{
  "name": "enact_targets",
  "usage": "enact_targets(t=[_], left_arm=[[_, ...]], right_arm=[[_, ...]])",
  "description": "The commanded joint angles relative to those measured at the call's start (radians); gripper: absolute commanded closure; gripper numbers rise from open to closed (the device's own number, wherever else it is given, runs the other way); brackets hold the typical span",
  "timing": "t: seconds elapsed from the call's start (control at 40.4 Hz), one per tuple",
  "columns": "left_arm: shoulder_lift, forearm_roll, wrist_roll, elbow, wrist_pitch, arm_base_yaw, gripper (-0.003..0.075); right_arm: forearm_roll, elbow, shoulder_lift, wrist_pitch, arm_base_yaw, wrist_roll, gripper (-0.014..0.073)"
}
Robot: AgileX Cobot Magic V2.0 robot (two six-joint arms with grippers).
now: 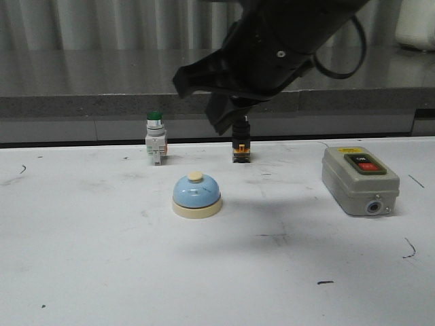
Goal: Place and press bell with both arms
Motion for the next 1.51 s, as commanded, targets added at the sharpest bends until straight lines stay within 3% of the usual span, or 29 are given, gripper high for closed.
enact_targets(t=[0.0, 0.248, 0.892, 1.214, 1.487], left_arm=[[0.012, -0.01, -0.007, -0.024, -0.071, 0.003, 0.074], [0.012, -0.01, -0.007, -0.024, -0.071, 0.003, 0.074], [0.012, -0.01, -0.007, -0.024, -0.071, 0.003, 0.074], [0.012, -0.01, -0.007, -0.024, -0.071, 0.003, 0.074], [0.012, -0.01, -0.007, -0.024, -0.071, 0.003, 0.074]], right_arm=[[0.005, -0.095, 0.011, -0.008, 0.003, -0.001, 0.0655], [0.009, -0.192, 0.114, 0.028, 0.005, -0.001, 0.0655], [0.015, -0.198, 0.193, 0.048, 0.029, -0.001, 0.0655], [0.015, -0.202, -0.011, 0.046, 0.012, -0.001, 0.0655], [0.015, -0.083, -0.218, 0.116, -0.158, -0.001, 0.0655]])
